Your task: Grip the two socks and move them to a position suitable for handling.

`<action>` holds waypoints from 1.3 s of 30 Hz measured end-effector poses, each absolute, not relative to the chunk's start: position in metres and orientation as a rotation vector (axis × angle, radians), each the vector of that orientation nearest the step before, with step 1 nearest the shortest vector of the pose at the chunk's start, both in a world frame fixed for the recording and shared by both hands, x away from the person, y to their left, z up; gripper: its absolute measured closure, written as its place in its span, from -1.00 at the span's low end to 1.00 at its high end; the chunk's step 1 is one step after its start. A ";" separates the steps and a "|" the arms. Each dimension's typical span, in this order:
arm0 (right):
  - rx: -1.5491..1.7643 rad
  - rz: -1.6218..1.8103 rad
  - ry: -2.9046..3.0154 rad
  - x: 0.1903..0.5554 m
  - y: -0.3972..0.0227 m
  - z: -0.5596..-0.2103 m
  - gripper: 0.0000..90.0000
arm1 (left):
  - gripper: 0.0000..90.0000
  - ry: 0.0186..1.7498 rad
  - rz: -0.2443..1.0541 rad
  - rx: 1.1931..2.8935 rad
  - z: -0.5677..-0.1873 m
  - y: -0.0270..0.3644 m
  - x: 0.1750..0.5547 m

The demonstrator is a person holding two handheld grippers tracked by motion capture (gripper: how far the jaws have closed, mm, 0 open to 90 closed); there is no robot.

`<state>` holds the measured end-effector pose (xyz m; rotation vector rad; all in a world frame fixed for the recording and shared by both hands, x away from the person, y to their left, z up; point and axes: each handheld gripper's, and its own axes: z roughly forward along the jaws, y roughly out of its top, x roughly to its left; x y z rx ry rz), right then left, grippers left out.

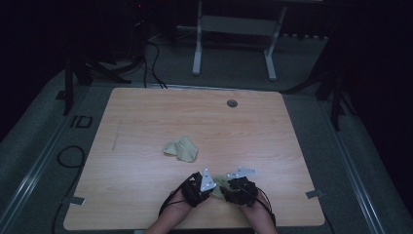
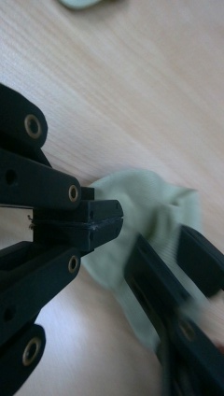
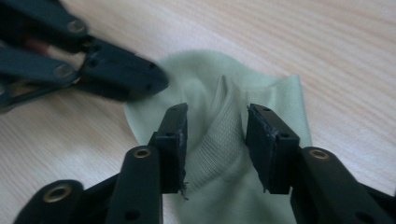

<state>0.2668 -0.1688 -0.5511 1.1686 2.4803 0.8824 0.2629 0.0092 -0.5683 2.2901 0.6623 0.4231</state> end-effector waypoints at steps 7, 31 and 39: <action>1.139 0.859 2.469 0.265 -0.171 -0.550 0.79 | 0.99 0.651 0.418 2.311 -0.566 0.009 0.268; 1.384 0.882 2.289 0.277 -0.267 -0.533 0.70 | 0.99 0.587 0.415 2.307 -0.568 0.001 0.278; 1.403 0.847 2.248 0.279 -0.280 -0.532 0.55 | 0.89 0.625 0.378 2.282 -0.566 0.000 0.283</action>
